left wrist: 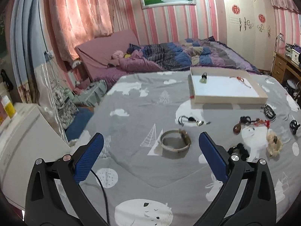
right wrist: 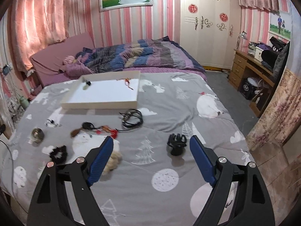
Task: Organize jewelry
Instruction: 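Withdraw both tools from the tray back toward the remaining jewelry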
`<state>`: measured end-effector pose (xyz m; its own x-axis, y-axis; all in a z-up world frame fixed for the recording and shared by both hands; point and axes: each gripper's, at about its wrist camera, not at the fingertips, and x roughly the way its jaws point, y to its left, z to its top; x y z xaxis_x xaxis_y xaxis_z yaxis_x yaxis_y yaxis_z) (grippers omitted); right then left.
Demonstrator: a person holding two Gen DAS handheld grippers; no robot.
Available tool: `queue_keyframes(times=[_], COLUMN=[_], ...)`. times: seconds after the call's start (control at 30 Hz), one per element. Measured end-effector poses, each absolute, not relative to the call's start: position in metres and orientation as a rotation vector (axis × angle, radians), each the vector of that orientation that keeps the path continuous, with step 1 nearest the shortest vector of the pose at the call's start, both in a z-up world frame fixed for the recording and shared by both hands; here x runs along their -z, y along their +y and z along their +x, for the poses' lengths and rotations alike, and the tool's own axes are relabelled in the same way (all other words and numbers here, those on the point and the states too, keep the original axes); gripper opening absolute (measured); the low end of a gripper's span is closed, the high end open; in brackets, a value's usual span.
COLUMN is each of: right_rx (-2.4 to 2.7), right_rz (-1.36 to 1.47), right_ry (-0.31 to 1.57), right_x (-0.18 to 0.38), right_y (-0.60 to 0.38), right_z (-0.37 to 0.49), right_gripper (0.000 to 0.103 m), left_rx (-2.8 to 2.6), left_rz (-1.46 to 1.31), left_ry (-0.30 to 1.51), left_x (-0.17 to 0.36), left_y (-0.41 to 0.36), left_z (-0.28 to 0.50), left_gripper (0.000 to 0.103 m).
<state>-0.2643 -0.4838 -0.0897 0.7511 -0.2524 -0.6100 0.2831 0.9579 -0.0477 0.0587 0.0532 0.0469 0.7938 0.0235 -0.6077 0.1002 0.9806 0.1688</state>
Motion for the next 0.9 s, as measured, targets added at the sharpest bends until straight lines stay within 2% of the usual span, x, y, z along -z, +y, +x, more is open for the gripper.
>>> queue_keyframes(times=[0.3, 0.7, 0.8, 0.9], right_rx=[0.276, 0.238, 0.234, 0.233], right_rz=[0.063, 0.132, 0.127, 0.12], right_ry=[0.679, 0.712, 0.714, 0.705], right_x=[0.108, 0.133, 0.134, 0.131], right_y=[-0.489, -0.495, -0.496, -0.496], right_z=[-0.256, -0.228, -0.225, -0.223], right_gripper=[0.084, 0.084, 0.084, 0.084], left_rx=[0.027, -0.105, -0.137, -0.208], left_rz=[0.129, 0.112, 0.11, 0.11], left_ry=[0.738, 0.801, 0.787, 0.731], left_x=[-0.008, 0.009, -0.002, -0.037], left_y=[0.067, 0.095, 0.102, 0.122], left_z=[0.071, 0.09, 0.091, 0.08], left_gripper=[0.1, 0.1, 0.1, 0.1])
